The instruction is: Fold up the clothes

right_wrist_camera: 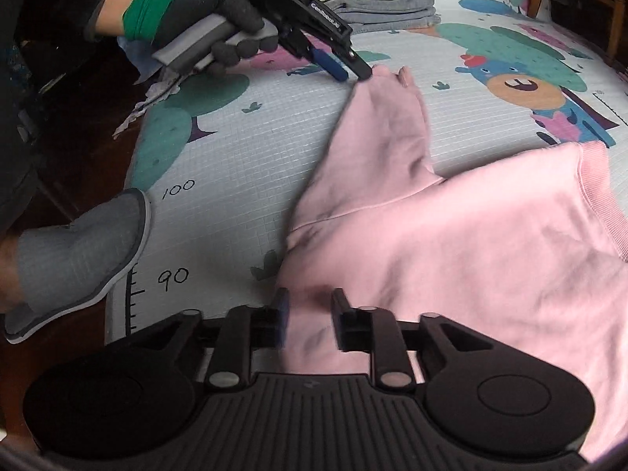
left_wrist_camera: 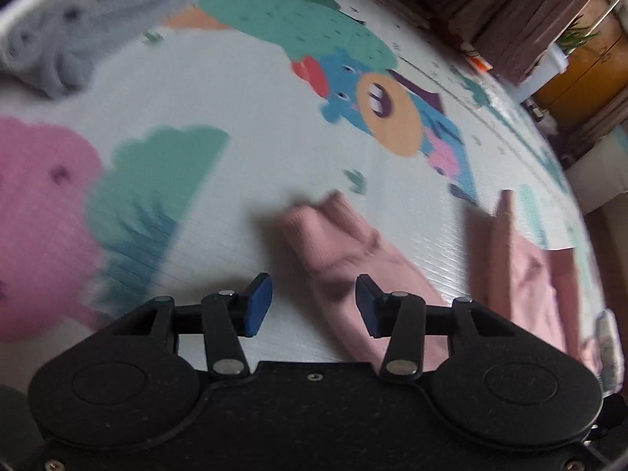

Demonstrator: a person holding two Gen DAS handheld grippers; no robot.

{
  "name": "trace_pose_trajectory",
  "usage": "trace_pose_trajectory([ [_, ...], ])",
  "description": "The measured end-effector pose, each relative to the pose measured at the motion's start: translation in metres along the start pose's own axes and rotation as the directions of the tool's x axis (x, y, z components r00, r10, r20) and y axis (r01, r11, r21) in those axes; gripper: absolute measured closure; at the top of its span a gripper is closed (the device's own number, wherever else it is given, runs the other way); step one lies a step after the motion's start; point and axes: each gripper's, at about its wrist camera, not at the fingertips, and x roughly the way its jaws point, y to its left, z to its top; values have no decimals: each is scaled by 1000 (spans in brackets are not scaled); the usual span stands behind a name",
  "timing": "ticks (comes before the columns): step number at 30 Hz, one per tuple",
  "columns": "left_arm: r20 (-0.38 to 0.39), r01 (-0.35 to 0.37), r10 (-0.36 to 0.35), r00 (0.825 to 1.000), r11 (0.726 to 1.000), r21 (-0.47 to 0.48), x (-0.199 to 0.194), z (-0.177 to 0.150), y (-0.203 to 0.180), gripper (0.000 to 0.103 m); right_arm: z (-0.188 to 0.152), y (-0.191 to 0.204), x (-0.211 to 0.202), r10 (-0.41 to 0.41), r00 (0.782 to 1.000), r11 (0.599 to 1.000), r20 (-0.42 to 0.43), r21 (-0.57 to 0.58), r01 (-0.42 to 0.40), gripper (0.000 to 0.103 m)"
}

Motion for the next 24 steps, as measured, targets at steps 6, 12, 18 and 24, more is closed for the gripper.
trace_pose_trajectory([
  [6, 55, -54, 53, 997, 999, 10, -15, 0, -8, 97, -17, -8, -3, 5, 1000, 995, -6, 102, -5, 69],
  [12, 13, -185, 187, 982, 960, 209, -12, 3, -11, 42, -45, -48, -29, -66, 994, 958, 85, 286, 39, 64],
  [18, 232, -338, 264, 936, 858, 387, -28, 25, -63, 41, -83, -125, -94, -361, 924, 843, 124, 468, 267, 64],
  [24, 66, -84, 55, 996, 798, 597, -17, -7, -136, 41, -157, -135, -159, -491, 864, 712, 108, 622, 327, 65],
])
